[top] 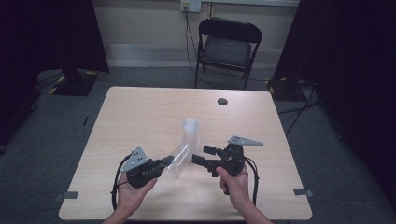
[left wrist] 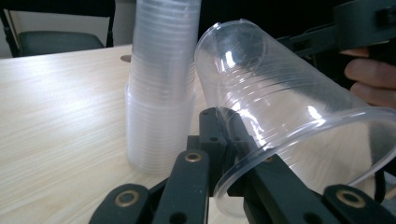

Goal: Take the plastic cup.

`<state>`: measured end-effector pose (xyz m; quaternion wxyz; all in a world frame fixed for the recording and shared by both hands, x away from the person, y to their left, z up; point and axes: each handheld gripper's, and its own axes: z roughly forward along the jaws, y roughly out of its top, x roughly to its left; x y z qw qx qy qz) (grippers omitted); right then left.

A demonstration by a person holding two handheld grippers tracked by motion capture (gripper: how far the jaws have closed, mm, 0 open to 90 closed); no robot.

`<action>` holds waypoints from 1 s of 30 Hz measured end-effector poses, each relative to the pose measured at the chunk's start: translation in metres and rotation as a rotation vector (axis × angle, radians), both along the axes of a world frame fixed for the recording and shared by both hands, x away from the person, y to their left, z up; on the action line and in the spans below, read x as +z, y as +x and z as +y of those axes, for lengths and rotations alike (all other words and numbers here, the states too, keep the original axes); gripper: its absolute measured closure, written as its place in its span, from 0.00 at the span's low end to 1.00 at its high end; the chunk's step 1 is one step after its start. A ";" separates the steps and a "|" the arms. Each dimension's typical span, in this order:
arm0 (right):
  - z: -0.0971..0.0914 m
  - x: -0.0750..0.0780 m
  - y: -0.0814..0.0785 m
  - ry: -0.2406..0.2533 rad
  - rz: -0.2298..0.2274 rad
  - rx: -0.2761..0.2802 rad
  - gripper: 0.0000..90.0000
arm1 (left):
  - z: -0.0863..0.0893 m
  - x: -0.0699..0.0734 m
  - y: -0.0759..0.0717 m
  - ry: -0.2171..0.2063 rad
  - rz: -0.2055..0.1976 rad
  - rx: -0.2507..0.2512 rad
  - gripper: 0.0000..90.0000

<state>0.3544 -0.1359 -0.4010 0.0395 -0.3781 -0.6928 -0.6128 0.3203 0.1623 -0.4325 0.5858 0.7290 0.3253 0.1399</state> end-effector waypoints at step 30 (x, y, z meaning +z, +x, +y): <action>0.013 -0.011 -0.015 -0.413 -0.281 0.171 0.26 | -0.007 -0.010 0.012 0.159 0.288 -0.153 1.00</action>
